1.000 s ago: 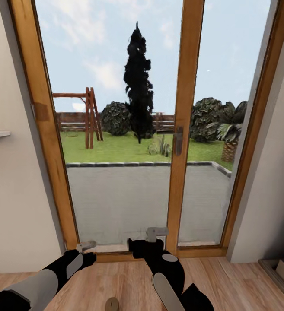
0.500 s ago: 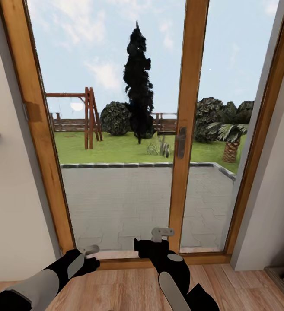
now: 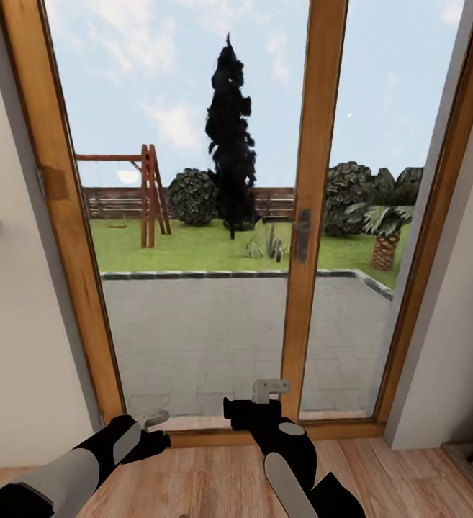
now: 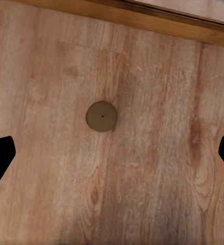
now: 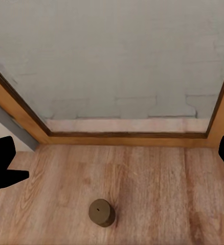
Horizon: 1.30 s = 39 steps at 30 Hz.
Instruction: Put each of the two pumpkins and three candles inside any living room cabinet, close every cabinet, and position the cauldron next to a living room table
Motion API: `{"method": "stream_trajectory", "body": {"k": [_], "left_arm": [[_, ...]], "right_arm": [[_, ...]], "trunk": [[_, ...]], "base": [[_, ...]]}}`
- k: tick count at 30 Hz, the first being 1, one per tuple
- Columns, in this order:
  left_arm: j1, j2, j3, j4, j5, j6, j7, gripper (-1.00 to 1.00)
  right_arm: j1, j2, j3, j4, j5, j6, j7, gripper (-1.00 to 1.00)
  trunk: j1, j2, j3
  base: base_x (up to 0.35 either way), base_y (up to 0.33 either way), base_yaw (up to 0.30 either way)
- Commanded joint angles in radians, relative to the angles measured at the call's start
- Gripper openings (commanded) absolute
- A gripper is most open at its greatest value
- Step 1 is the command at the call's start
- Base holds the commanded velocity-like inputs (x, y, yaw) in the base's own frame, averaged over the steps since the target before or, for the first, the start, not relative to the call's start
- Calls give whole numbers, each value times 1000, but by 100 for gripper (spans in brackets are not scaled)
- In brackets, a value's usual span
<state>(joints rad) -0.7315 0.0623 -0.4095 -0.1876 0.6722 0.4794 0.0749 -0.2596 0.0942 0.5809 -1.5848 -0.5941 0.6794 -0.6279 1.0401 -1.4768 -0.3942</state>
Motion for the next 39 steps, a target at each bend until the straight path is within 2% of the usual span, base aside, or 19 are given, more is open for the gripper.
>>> {"method": "stream_trajectory", "body": {"k": [1, 30, 39], "left_arm": [[0, 1, -6, -3, 11, 5, 8, 100], [0, -1, -6, -3, 14, -14, 15, 100], [1, -2, -6, -3, 13, -28, 34, 100]], "right_arm": [[-1, 0, 1, -1, -9, 2, -10, 100], [-1, 0, 3, 0, -9, 2, -10, 100], [-1, 1, 3, 0, -18, 2, -9, 100]], "trunk": [[4, -8, -4], [115, -211, -95], [150, -274, -121]], "base": [[0, 0, 0], [0, 0, 0], [0, 0, -44]]}}
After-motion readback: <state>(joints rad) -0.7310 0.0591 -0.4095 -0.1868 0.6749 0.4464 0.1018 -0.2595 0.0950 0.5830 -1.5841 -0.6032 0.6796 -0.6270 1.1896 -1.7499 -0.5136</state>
